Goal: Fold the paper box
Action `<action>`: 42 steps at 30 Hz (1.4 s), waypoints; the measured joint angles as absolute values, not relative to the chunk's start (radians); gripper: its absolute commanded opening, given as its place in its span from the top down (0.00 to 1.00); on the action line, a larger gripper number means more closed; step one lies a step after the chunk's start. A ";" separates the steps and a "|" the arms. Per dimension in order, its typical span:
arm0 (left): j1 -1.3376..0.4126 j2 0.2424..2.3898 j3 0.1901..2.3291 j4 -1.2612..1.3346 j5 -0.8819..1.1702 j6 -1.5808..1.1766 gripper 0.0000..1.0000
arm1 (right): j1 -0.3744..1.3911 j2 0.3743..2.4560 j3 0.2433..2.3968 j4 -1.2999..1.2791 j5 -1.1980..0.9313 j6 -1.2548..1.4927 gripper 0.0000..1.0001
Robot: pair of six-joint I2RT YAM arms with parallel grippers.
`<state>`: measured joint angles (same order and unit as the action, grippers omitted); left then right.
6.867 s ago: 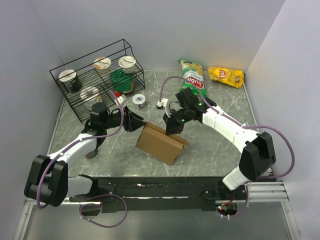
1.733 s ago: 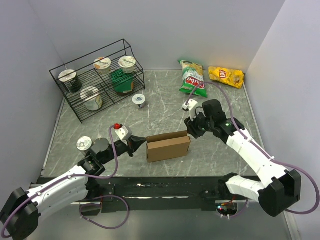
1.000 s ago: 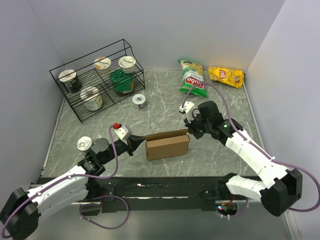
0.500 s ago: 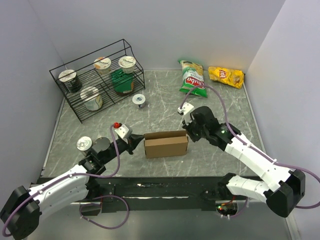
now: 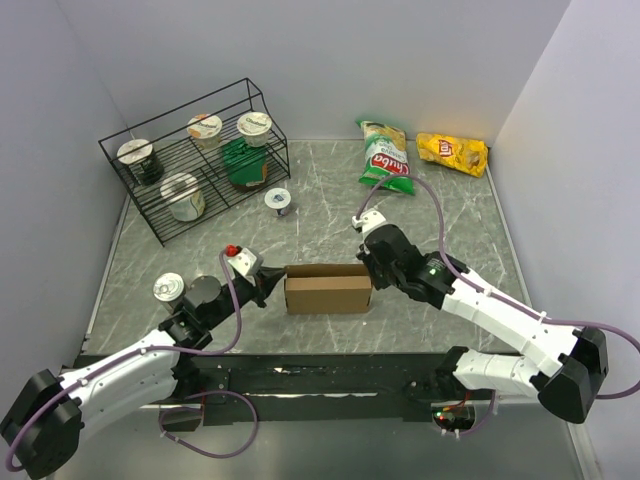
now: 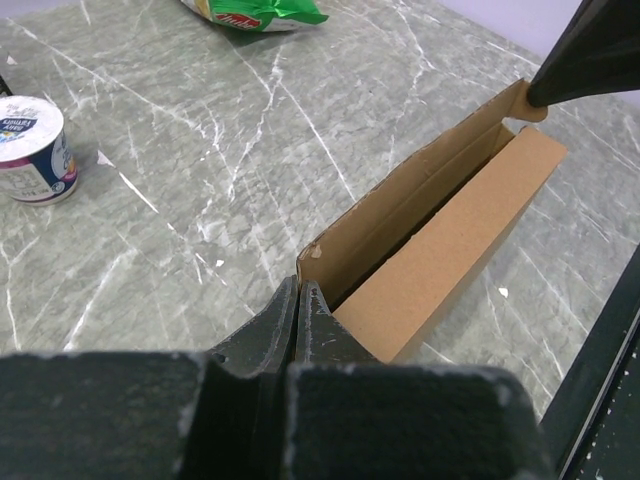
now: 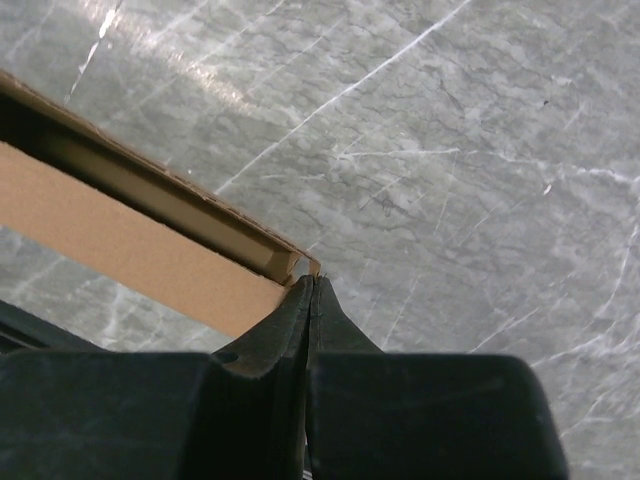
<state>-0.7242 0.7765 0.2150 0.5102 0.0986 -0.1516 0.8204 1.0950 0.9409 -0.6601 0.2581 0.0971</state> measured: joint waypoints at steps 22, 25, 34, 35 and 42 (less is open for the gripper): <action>-0.829 0.842 0.198 0.604 -0.115 -0.250 0.99 | 0.926 1.054 0.924 -0.637 0.457 0.257 1.00; -0.852 0.848 0.198 0.613 -0.152 -0.250 0.99 | 0.933 1.054 0.917 -0.638 0.472 0.293 1.00; -0.914 0.881 0.209 0.630 -0.260 -0.249 0.99 | 0.951 1.054 0.908 -0.649 0.507 0.358 1.00; -0.922 0.884 0.211 0.632 -0.273 -0.248 0.99 | 0.952 1.054 0.908 -0.651 0.508 0.363 1.00; -0.965 0.907 0.225 0.632 -0.351 -0.233 0.99 | 0.953 1.050 0.908 -0.663 0.506 0.394 1.00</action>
